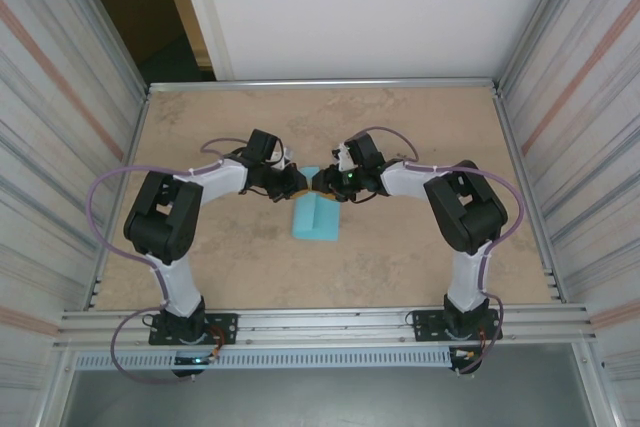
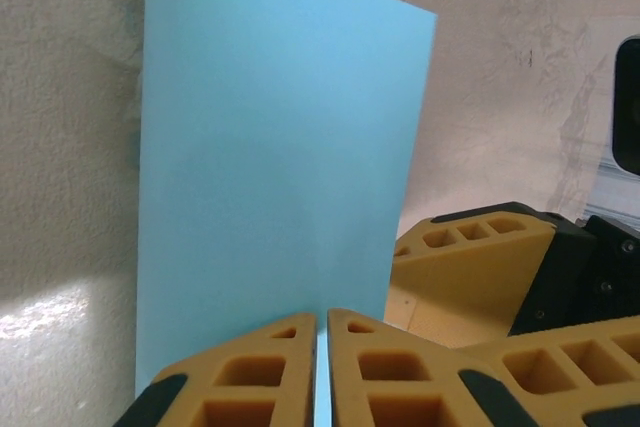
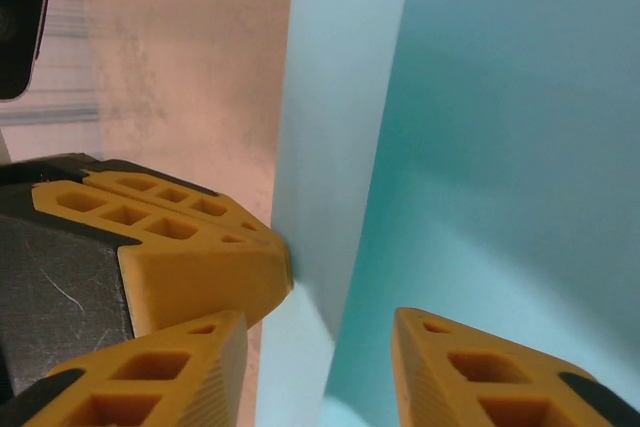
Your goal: Fold a paper plane with a square sheet of paper (pick it up from the middle)
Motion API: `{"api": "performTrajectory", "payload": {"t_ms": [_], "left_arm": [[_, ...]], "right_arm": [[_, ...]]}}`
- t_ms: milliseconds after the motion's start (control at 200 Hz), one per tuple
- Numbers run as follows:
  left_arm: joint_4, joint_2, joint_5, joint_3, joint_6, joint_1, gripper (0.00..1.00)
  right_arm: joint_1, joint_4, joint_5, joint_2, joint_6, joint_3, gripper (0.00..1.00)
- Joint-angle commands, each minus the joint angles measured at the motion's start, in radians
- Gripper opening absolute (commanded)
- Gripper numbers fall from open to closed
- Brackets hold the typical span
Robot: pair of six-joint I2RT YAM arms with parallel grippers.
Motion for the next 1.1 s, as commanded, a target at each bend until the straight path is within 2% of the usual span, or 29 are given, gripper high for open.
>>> {"api": "performTrajectory", "payload": {"t_ms": [0,125,316,456,606,692,887,1022,1092], "left_arm": [[-0.002,0.016,-0.009,-0.011,0.014,-0.008,0.09],[-0.001,0.017,-0.009,-0.011,0.014,-0.008,0.07],[-0.001,0.016,-0.01,-0.011,0.014,-0.008,0.06],[-0.002,0.016,-0.009,-0.01,0.014,-0.008,0.05],[-0.018,0.004,-0.011,0.0,0.024,-0.007,0.05],[-0.022,-0.019,-0.001,0.005,0.029,-0.008,0.06],[-0.054,-0.057,-0.001,0.036,0.055,-0.032,0.15],[-0.14,-0.023,-0.054,0.09,0.104,-0.068,0.22],[-0.201,-0.007,-0.105,0.123,0.124,-0.081,0.29]], "right_arm": [[0.007,0.01,-0.028,0.025,0.012,0.027,0.36],[0.007,0.024,-0.035,0.028,0.014,0.022,0.29],[0.006,0.039,-0.041,0.04,0.021,0.024,0.27],[0.006,0.044,-0.039,0.043,0.024,0.025,0.21],[-0.007,0.028,-0.021,0.03,0.015,0.021,0.04],[-0.028,-0.028,-0.007,0.009,-0.015,0.019,0.0],[-0.076,-0.22,0.051,-0.018,-0.119,0.033,0.0],[-0.096,-0.312,0.101,-0.009,-0.162,0.048,0.0],[-0.098,-0.334,0.116,-0.008,-0.172,0.053,0.0]]}}
